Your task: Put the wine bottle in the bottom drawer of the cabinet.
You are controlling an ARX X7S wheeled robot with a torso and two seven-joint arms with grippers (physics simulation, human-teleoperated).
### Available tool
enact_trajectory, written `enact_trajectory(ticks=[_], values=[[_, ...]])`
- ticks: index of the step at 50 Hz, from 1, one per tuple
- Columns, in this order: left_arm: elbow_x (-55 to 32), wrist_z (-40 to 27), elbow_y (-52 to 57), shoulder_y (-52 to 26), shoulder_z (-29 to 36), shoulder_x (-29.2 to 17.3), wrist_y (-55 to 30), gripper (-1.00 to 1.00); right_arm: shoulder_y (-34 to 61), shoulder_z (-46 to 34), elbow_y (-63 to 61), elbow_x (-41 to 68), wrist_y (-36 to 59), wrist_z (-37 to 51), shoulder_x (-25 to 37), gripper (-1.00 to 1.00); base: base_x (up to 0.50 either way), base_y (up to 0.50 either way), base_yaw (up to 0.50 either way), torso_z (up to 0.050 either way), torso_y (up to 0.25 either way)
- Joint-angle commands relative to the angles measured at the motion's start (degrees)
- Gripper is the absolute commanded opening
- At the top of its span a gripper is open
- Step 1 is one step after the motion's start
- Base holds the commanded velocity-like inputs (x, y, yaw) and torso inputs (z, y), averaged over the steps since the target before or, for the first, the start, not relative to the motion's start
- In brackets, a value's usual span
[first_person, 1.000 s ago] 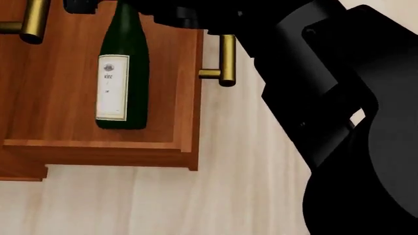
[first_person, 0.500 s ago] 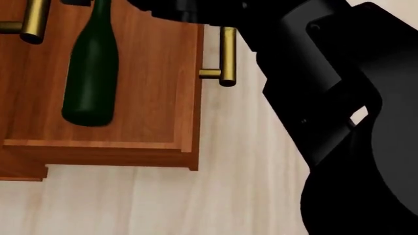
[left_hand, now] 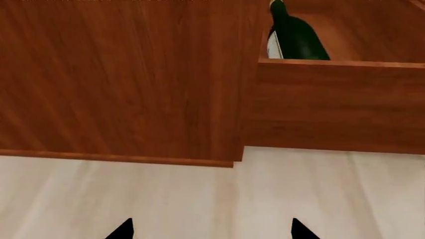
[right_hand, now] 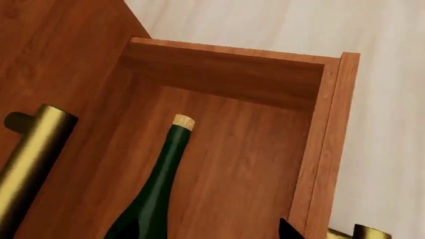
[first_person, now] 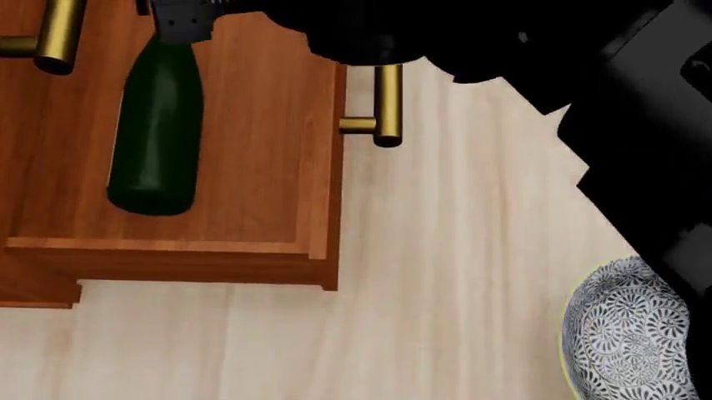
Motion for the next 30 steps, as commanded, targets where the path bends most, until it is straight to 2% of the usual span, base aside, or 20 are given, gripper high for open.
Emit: enact_trajectory(ticks=[1,20,30], values=[[0.1,0.1,0.1,0.2,-0.2,0.1,-0.2,1.00,1.8,0.4,-12.1,-0.1,-0.9,6.1,7.5,1.00,0.00,0.00,0.00,0.000,0.000],[0.1,0.0,0.5,0.5,-0.6,0.3,-0.9,1.00,4.1,4.2,-25.6,1.4,-1.8,11.0,15.6,1.00,0.00,0.00,0.00,0.000,0.000],[0.1,-0.2,0.8,0.6,-0.9,-0.1,-1.0,1.00,5.0,6.2,-36.8,1.1,-2.7,16.1,22.8,1.00,0.00,0.00,0.00,0.000,0.000]])
